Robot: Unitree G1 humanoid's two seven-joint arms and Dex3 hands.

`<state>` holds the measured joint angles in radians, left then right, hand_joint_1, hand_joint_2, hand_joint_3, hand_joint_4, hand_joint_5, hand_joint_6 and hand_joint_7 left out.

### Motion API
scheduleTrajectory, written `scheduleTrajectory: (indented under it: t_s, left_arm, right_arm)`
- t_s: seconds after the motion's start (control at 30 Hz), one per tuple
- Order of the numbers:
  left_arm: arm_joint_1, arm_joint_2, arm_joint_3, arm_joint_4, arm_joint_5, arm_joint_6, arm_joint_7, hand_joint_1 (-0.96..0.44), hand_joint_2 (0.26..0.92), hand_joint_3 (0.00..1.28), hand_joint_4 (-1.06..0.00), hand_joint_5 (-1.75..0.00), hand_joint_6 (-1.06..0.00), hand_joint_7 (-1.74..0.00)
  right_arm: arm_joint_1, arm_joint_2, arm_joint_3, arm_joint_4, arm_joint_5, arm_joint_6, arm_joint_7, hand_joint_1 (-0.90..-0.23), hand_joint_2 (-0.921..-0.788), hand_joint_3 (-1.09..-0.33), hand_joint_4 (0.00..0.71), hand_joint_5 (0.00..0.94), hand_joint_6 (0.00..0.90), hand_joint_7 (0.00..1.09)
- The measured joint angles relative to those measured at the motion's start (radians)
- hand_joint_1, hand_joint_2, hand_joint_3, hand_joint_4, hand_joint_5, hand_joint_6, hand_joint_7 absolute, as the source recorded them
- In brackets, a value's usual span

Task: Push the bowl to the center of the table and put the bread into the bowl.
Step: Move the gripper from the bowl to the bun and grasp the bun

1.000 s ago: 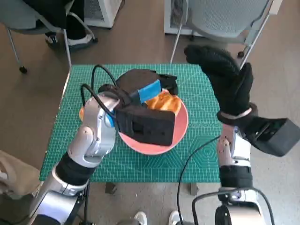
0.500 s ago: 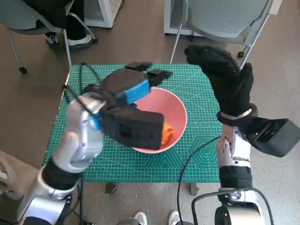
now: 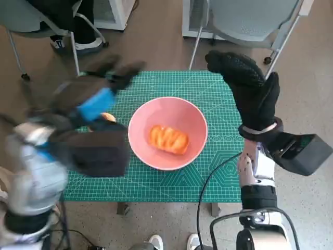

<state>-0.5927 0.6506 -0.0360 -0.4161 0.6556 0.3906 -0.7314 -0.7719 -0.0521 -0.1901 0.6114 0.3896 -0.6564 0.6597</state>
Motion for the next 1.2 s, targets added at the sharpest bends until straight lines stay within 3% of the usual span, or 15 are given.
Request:
scheduleTrajectory:
  t_s: [0.27, 0.7, 0.93, 1.2]
  left_arm:
    - [0.062, 0.059, 0.050, 0.028, 0.017, 0.042, 0.027, -0.24, 0.682, 0.00, 0.00, 0.00, -0.13, -0.03]
    - [0.041, 0.101, -0.076, 0.190, 0.113, 0.149, -0.034, 0.03, 0.685, 0.00, 0.00, 0.00, -0.11, -0.01]
    - [0.016, 0.102, -0.126, 0.293, 0.126, 0.130, -0.033, 0.04, 0.679, 0.00, 0.00, 0.00, -0.11, -0.01]
    - [-0.030, 0.097, -0.192, 0.419, 0.134, 0.099, -0.020, -0.05, 0.676, 0.00, 0.00, 0.00, -0.10, 0.00]
  right_arm:
    - [0.000, 0.000, 0.000, 0.003, 0.000, -0.001, -0.003, -0.710, -0.921, -0.895, 0.077, 0.003, -0.001, 0.42]
    - [-0.002, 0.013, 0.002, 0.022, 0.000, -0.002, -0.003, -0.707, -0.921, -0.902, 0.098, 0.012, -0.001, 0.41]
    - [-0.011, 0.013, 0.002, 0.032, 0.003, -0.002, 0.001, -0.705, -0.921, -0.903, 0.104, 0.013, -0.001, 0.41]
    - [-0.014, 0.012, -0.002, 0.041, 0.008, -0.002, 0.012, -0.704, -0.921, -0.902, 0.105, 0.012, -0.001, 0.41]
